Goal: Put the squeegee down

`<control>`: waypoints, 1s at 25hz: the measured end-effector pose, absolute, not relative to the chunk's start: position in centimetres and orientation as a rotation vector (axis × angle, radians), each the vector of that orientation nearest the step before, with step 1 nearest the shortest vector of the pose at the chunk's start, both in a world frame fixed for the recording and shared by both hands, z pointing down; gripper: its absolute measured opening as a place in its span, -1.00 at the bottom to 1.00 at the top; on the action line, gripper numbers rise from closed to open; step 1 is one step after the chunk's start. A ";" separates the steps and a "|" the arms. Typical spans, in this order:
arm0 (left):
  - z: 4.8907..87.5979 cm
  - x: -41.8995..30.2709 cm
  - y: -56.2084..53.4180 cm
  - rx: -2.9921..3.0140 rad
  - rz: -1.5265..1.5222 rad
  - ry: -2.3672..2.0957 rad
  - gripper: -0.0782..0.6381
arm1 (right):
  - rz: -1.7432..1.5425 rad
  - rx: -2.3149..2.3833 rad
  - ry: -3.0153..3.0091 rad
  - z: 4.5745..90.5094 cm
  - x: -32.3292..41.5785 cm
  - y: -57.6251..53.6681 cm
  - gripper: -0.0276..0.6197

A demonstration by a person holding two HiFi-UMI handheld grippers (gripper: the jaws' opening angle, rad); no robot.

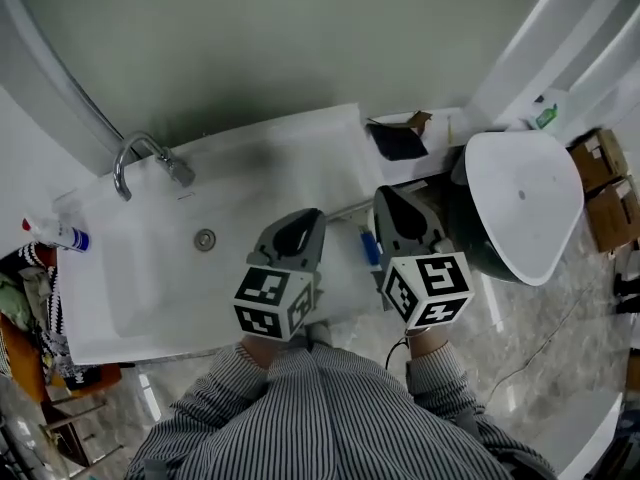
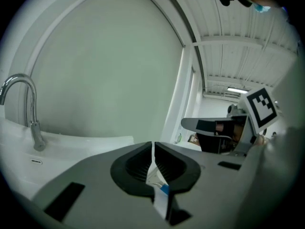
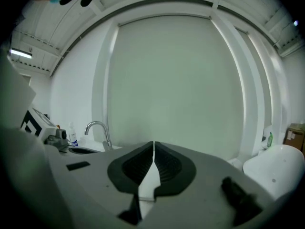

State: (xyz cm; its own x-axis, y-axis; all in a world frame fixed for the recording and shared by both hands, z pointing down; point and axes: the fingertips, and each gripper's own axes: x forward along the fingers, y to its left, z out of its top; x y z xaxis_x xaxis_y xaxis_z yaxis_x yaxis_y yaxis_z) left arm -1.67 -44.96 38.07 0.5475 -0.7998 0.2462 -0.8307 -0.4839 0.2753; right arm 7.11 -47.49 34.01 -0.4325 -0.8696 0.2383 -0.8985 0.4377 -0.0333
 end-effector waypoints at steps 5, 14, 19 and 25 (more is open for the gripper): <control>35.6 -2.0 -45.1 2.472 0.054 -1.368 -0.70 | 0.115 1.549 -2.572 31.1 6.4 -46.5 -0.86; 32.3 -2.2 -45.2 2.531 -0.024 -1.403 -0.70 | 0.045 1.512 -2.674 28.2 4.9 -45.0 -0.87; 32.0 -2.0 -44.6 2.543 -0.023 -1.399 -0.70 | 0.057 1.501 -2.686 28.4 4.4 -44.4 -0.87; 32.7 -2.1 -43.9 2.531 0.006 -1.409 -0.70 | 0.068 1.506 -2.681 29.1 4.5 -44.0 -0.87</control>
